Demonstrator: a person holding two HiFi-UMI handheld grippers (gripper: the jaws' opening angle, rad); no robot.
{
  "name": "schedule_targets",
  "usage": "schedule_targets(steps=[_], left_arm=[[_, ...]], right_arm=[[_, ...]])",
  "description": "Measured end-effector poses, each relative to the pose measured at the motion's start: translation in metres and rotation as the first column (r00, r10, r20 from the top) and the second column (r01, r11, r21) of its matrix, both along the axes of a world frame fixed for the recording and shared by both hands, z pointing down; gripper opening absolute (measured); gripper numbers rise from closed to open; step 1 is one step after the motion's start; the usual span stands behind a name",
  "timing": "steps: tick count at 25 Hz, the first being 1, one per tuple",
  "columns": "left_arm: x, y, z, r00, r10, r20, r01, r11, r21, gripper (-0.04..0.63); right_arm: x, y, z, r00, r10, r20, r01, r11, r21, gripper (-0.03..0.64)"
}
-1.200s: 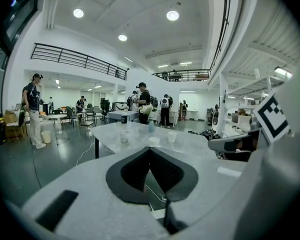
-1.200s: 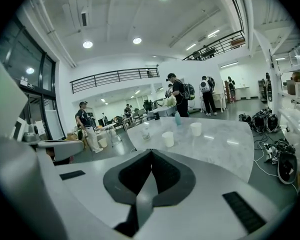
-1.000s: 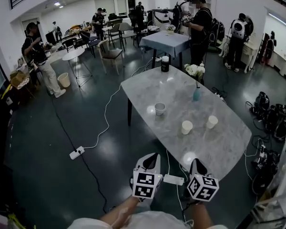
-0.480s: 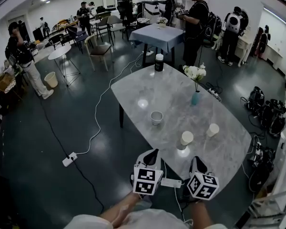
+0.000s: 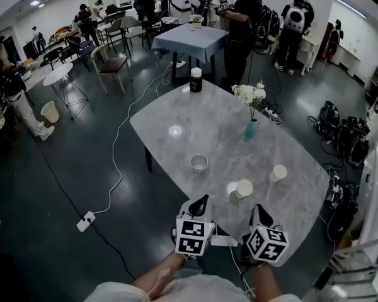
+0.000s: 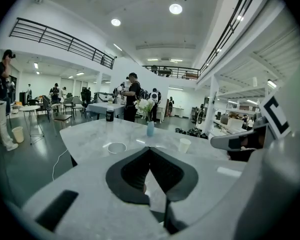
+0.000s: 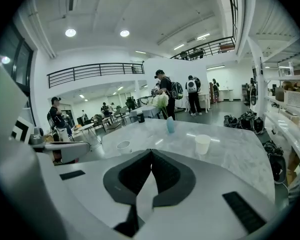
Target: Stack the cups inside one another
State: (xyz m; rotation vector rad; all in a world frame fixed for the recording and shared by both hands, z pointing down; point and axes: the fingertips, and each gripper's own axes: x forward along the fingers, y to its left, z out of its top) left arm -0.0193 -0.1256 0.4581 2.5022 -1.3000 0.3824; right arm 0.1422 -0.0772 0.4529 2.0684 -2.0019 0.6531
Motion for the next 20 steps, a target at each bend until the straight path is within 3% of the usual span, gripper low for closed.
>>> schedule_targets(steps=[10, 20], left_arm=[[0.01, -0.03, 0.009, 0.999, 0.04, 0.006, -0.04, 0.999, -0.029, -0.005], [0.014, -0.04, 0.026, 0.999, -0.021, 0.033, 0.023, 0.998, -0.056, -0.004]], right_arm=[[0.009, -0.019, 0.007, 0.999, 0.04, -0.002, -0.04, 0.999, -0.034, 0.008], [0.012, -0.046, 0.022, 0.999, -0.043, 0.002, 0.043, 0.998, -0.046, 0.008]])
